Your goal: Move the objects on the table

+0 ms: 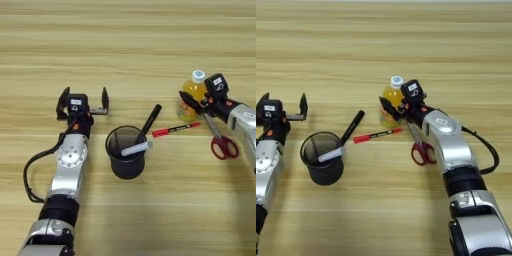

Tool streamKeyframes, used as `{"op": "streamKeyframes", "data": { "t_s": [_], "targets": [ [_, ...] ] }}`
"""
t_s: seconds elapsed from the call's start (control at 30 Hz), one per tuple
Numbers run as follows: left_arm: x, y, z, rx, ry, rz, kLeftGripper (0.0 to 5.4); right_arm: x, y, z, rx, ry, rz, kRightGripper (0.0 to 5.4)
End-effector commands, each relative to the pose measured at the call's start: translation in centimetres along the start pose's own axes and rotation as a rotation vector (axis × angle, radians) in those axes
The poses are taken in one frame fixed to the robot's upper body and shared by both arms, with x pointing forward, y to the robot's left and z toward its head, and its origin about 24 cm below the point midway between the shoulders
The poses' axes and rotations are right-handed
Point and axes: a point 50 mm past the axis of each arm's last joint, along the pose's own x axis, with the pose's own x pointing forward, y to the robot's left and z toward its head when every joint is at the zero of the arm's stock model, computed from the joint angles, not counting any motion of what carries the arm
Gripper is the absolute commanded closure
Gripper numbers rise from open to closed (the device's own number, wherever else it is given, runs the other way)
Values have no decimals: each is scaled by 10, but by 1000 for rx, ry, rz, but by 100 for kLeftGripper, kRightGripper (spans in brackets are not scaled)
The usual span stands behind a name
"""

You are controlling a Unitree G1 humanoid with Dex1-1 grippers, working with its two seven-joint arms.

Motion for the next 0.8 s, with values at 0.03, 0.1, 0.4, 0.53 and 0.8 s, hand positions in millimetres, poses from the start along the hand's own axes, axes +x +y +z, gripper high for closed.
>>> {"op": "streamKeyframes", "data": {
  "t_s": [0.03,0.1,0.4,0.53,0.8],
  "targets": [
    [2,-3,0,5,1,-10,0,3,-2,15,-6,-55,6,177],
    [2,-3,0,4,1,-9,0,3,-2,18,-10,-67,9,177],
    [2,-1,0,4,-2,-5,0,1,0,40,-37,-137,35,177],
    [2,0,1,6,-4,-3,0,-1,2,53,-52,-177,54,177],
    [4,5,8,13,-32,-2,0,-7,3,74,-75,-227,108,177]
  ]
}}
